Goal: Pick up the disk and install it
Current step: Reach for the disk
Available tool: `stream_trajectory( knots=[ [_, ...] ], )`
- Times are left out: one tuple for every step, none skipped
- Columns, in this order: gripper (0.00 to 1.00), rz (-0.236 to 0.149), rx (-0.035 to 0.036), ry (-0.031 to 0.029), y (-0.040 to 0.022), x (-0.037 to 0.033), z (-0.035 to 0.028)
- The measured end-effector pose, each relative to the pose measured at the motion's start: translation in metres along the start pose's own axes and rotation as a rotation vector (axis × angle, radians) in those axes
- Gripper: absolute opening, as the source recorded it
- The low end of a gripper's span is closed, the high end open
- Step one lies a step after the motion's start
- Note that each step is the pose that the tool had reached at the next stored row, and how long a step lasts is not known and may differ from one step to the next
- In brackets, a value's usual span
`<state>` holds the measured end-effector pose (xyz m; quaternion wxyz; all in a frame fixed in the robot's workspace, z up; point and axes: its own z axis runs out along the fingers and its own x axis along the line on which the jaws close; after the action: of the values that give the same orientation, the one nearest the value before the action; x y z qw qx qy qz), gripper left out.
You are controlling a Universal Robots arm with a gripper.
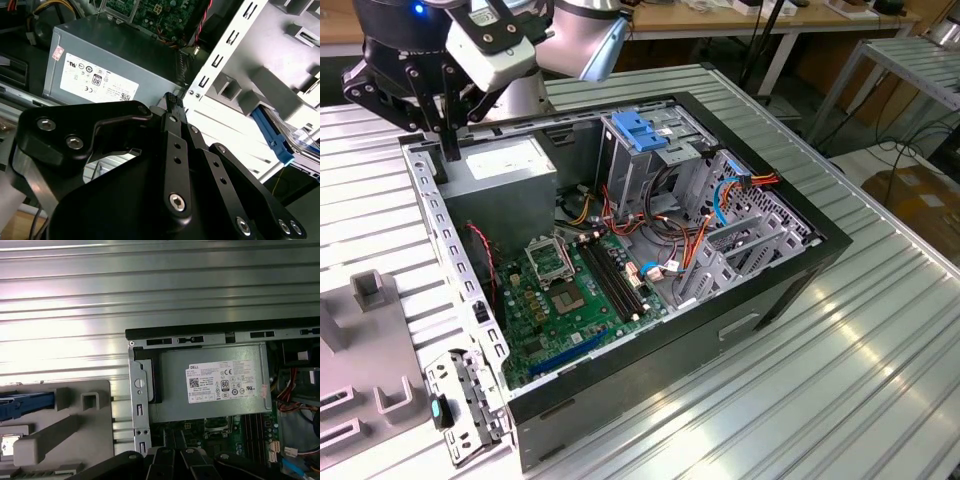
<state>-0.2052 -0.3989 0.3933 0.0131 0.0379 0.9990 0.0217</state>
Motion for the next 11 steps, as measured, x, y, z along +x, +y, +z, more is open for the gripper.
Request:
stream_trajectory(
  knots=[
    [0.11,0.0,0.0,-0.0001,-0.0001,0.0008,0.0],
    [0.11,0.0,-0.0001,-0.0001,-0.0001,0.0018,0.0],
    [0.11,0.0,-0.0001,-0.0001,-0.0002,0.0025,0.0],
    [0.11,0.0,0.0,0.0,-0.0003,0.004,-0.0001],
    [0.11,0.0,0.0,0.0,-0.0004,0.0056,-0.0002],
    [0.11,0.0,-0.0001,-0.0001,-0.0005,0.0065,-0.0001],
    [0.11,0.0,-0.0001,-0.0001,-0.0006,0.0073,-0.0002],
    [0.11,0.0,0.0,-0.0001,-0.0006,0.0085,-0.0002],
    [0.11,0.0,0.0,0.0,-0.0007,0.0093,-0.0003],
    [0.11,0.0,-0.0001,0.0,-0.0008,0.0105,-0.0003],
    [0.11,0.0,-0.0001,-0.0001,-0.0009,0.0115,-0.0003]
  ],
)
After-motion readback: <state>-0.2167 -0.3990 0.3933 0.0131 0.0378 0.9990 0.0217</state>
